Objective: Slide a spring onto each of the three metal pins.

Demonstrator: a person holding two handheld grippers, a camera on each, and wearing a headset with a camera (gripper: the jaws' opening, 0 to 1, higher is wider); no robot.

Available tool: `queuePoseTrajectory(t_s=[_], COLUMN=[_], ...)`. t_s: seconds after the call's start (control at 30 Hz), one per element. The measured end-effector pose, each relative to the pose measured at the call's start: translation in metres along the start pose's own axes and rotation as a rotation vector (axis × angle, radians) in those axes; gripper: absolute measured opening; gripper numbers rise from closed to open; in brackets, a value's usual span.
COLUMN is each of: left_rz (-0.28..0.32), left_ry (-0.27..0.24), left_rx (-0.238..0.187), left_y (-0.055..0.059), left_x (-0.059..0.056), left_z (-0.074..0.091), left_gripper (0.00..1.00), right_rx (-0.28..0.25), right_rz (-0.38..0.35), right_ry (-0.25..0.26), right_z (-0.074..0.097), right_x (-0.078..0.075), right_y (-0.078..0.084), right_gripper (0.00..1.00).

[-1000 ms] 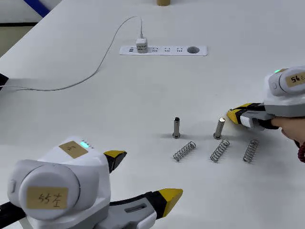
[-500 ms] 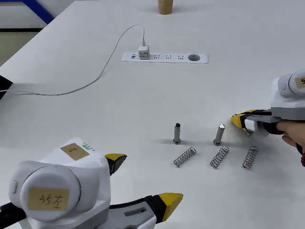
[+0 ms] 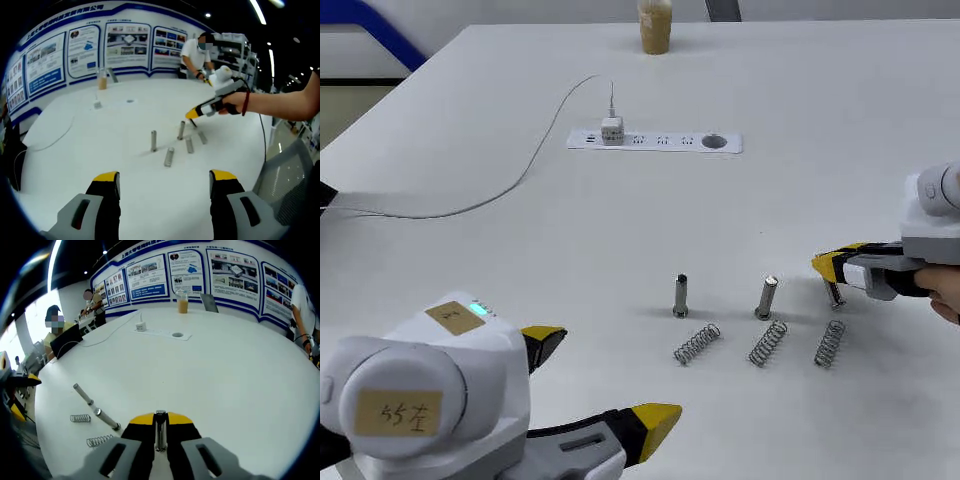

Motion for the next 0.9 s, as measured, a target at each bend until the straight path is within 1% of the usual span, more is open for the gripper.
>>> queuePoseTrajectory(t_s=[0.07, 0.23, 0.67, 0.77, 0.9], left_rz=[-0.002, 0.002, -0.005, 0.010, 0.002], left_ry=[-0.005, -0.014, -0.015, -0.017, -0.018], left_rx=[0.000, -0.010, -0.010, -0.026, -0.016], left_y=[0.000, -0.001, -0.001, -0.002, 0.000], left_x=[0.001, 0.003, 0.001, 0.000, 0.001], left_z=[0.001, 0.003, 0.007, 0.008, 0.008], left_gripper=[0.74, 0.74, 0.74, 0.74, 0.74], right_rx=[0.006, 0.000, 0.002, 0.006, 0.013], right_rz=[-0.002, -0.002, -0.005, -0.006, 0.003], right_ry=[0.009, 0.012, 0.013, 0.013, 0.010], right_z=[0.004, 0.010, 0.021, 0.023, 0.026], right_x=[0.001, 0.004, 0.009, 0.010, 0.011], right_y=[0.001, 0.000, 0.002, 0.003, 0.004], right_gripper=[0.08, 0.08, 0.08, 0.08, 0.08])
Point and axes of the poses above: the centre of the closed fingertips' face, and the gripper's own axes: z roughly backward along the fingers, x roughly to its left, y roughly out of its underside, the point moved 7 cm from there along z, roughly backward along the fingers, and after that the axes turned 13 degrees about -x, right-handed, at the moved point
